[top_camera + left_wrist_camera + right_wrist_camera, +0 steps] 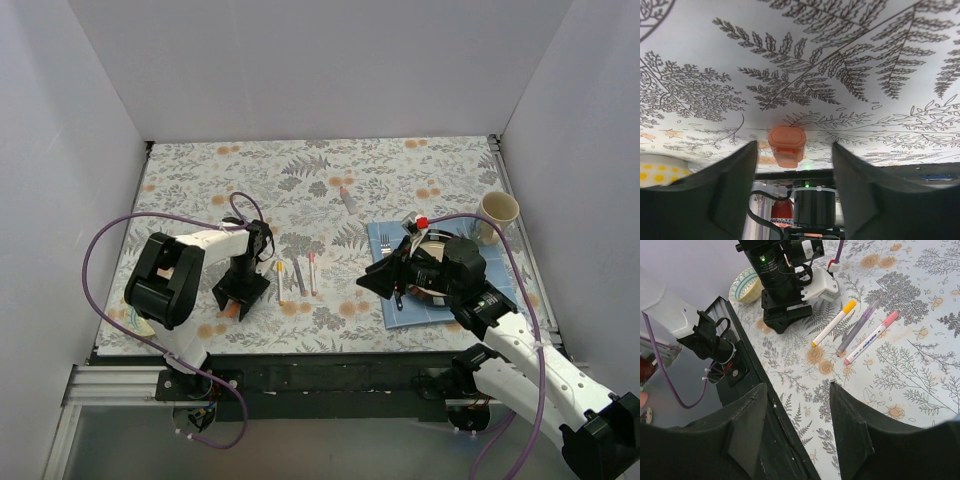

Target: Insert the pens into the pen caps

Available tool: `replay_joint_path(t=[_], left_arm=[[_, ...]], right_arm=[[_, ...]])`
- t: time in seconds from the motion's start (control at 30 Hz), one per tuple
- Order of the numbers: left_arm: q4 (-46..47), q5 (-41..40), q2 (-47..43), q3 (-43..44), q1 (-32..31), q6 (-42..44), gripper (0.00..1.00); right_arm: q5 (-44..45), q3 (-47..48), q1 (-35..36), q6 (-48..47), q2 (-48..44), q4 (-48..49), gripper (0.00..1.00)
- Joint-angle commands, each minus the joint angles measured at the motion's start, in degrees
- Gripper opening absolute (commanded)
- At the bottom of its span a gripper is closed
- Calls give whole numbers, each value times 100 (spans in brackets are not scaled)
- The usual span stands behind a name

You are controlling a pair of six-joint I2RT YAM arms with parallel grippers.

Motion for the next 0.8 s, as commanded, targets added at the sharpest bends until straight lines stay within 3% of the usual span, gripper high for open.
replay_joint_path(t=[0.0,0.17,0.23,0.43,0.6,0.7,0.77], left_arm=[[222,162,-201,18,133,282,52],[407,408,45,114,133,361,47],[399,531,115,237,133,388,41],[477,962,-94,685,133,116,1],[942,1059,-1006,818,89,-218,0],[1548,1541,-1674,730,72,-342,0],[2014,2288,-2044,547,72,-298,0]], right_arm=[[37,148,1,-14,-27,174,60],[108,104,1,82,-159,200,60],[108,69,1,117,-202,235,60],[204,-19,1,179,-212,332,60],[309,-150,1,319,-62,700,61],[371,-125,18,364,201,850,62],[328,-72,27,399,429,920,63]])
